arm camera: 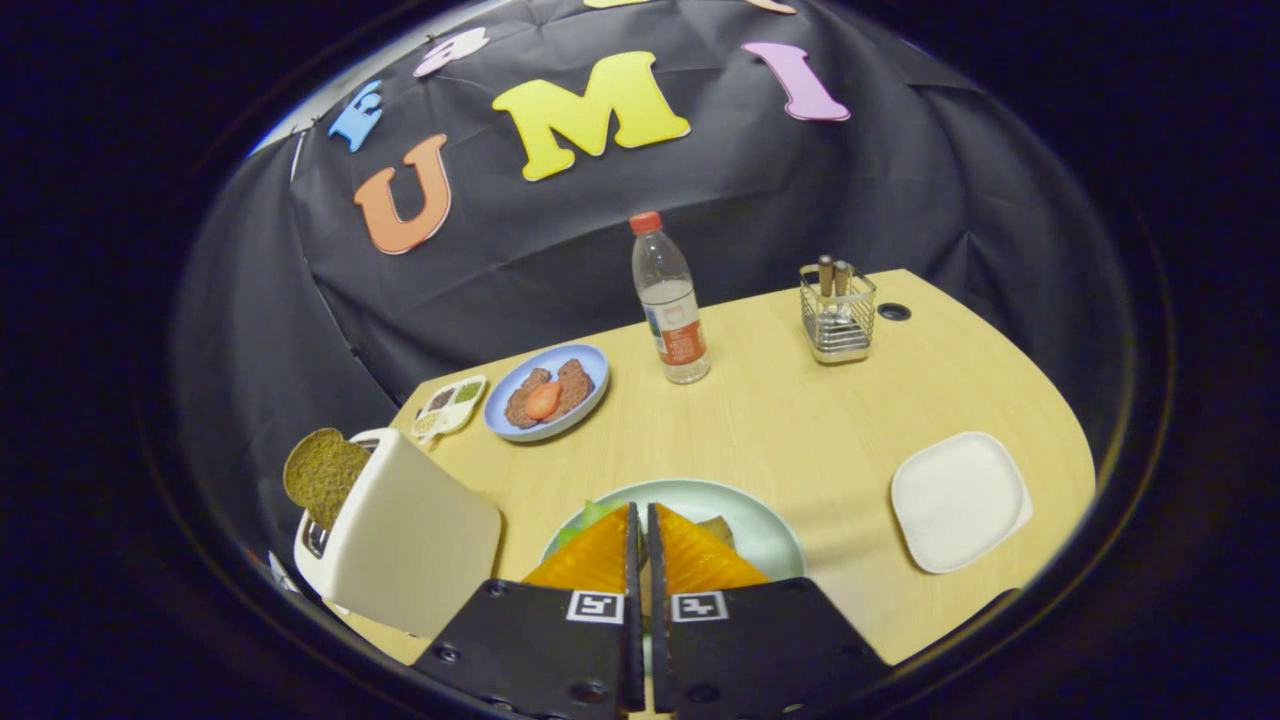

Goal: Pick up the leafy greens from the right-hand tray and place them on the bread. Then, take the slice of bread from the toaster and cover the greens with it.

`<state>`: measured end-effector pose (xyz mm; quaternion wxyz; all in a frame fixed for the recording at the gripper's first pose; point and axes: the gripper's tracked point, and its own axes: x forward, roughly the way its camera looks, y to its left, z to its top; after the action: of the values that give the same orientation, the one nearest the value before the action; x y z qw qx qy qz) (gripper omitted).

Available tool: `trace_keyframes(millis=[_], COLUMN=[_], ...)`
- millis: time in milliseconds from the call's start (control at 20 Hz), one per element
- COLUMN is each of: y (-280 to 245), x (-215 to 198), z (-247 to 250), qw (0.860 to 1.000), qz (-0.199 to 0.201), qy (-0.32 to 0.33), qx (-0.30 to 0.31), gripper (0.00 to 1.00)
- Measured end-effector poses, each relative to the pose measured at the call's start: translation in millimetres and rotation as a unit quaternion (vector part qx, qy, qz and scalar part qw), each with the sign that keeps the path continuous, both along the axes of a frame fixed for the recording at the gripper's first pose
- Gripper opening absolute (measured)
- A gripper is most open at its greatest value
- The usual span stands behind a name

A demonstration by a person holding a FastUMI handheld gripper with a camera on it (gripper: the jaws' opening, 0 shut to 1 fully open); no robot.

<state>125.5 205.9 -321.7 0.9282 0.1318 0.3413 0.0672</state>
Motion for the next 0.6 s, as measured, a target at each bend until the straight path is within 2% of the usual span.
trace_keyframes(millis=[100,250,350,600], y=[-10,-27,-37,-63], x=[1,1,3,-2], z=[-5,-10,-11,11], qw=[1.0,1.0,1.0,0.999], qz=[-0.001,-0.005,-0.01,-0.005], qy=[0.002,0.007,0.004,-0.016], qx=[-0.007,-0.013,-0.018,-0.046], gripper=[0.03,0.14,0.16,0.49])
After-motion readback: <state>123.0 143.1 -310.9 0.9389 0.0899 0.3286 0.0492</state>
